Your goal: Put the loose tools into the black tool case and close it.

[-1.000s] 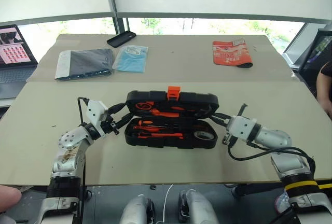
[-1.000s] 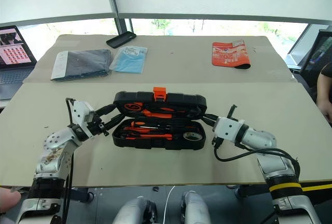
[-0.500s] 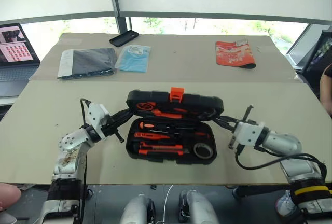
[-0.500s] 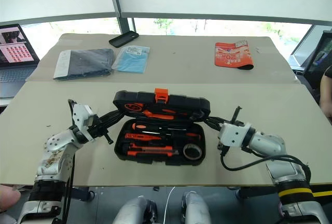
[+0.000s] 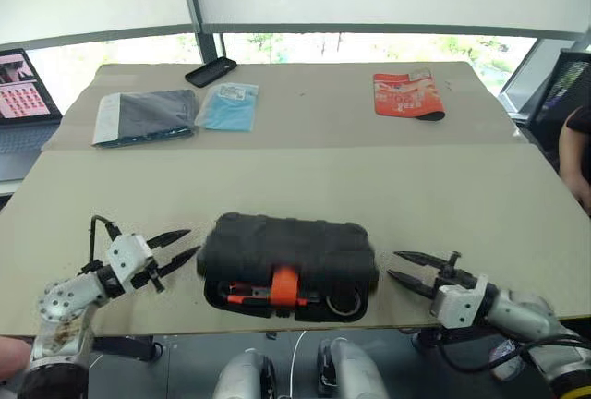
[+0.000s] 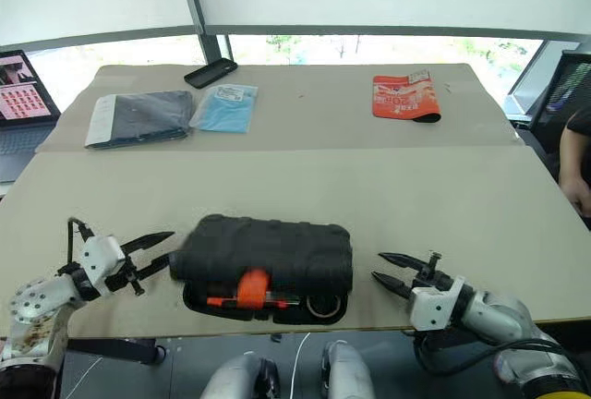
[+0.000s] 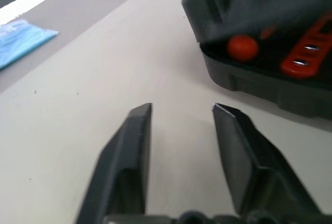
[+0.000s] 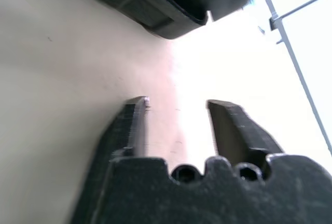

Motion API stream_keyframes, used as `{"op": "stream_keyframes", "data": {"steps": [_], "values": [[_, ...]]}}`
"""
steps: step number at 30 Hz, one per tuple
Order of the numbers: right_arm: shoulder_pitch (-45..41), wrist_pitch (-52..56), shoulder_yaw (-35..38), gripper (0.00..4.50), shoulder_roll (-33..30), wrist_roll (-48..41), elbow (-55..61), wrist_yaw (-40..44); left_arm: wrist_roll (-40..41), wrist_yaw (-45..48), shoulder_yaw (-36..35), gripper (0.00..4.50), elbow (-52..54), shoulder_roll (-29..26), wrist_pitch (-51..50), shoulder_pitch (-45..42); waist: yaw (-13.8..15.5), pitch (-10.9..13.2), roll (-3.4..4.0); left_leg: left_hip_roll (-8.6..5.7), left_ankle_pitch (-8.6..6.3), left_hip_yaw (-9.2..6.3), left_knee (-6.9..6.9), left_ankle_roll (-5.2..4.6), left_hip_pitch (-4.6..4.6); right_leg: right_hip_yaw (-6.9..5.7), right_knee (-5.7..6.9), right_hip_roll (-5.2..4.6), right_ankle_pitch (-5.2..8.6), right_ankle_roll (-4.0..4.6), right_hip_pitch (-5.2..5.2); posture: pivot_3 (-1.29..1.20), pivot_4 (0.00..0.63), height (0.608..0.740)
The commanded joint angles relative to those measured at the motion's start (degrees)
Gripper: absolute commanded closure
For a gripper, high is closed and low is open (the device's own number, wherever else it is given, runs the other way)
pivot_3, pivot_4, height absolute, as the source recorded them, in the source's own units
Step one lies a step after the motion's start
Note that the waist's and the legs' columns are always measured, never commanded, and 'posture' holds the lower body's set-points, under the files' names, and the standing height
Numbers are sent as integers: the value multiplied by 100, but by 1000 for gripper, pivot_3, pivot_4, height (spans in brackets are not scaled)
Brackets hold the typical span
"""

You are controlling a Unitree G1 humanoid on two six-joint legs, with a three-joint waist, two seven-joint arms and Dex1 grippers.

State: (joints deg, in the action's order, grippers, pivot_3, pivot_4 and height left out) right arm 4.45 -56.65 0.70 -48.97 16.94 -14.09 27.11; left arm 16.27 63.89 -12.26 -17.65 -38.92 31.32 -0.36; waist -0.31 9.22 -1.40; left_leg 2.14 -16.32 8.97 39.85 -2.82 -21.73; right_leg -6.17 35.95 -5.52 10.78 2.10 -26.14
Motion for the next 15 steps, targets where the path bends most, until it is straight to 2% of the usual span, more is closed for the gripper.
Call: {"op": "stream_keyframes", "data": {"steps": [1,3,6,9,12,13,14,15], "values": [[389,-458,336,1453,-301,441,-351,-377,-145,107,-135,1656,-536,-352,470,49,61,0,0,0,-5,3,0,9,1,-1,-1,-4,9,15,-1,0,150,740],[586,-456,352,1453,-432,289,-427,-392,202,-65,-262,1656,-499,-309,-115,70,97,-1,-1,0,-8,4,-2,7,0,1,-6,-6,19,29,0,0,150,740],[978,-91,239,2209,-662,-569,-165,-4,351,-385,-317,1586,-459,-249,-737,-155,138,-1,-2,-1,-12,5,0,-4,-2,4,-11,-13,18,25,2,0,150,740],[1322,339,174,3306,-813,-1365,344,340,367,-748,-249,2366,-263,-137,-1288,-535,168,-2,-8,-3,6,5,0,-45,-4,3,-14,-13,-2,-8,9,0,150,740],[1660,1190,-67,4264,-929,-2270,1196,907,209,-797,108,3379,-152,-24,-1764,-1116,156,-1,-11,-2,7,5,0,-47,-5,8,-13,-9,-4,-11,8,0,150,740],[1743,1359,-131,4500,-941,-2439,1438,1036,117,-765,243,3830,-153,7,-1846,-1290,163,-1,-11,-2,7,5,0,-46,-4,7,-12,-9,-4,-11,7,0,150,740],[1846,1724,-241,4500,-980,-2722,1804,1230,50,-727,396,4252,-201,85,-1963,-1538,162,-2,-12,-1,9,4,0,-43,-3,7,-9,-6,-4,-11,8,0,150,740],[1961,2145,-396,4500,-1051,-3007,2229,1441,-57,-706,582,4403,-296,168,-2088,-1825,153,-2,-11,-1,10,4,1,-42,-3,7,-9,-3,-4,-12,8,0,150,740]]}}
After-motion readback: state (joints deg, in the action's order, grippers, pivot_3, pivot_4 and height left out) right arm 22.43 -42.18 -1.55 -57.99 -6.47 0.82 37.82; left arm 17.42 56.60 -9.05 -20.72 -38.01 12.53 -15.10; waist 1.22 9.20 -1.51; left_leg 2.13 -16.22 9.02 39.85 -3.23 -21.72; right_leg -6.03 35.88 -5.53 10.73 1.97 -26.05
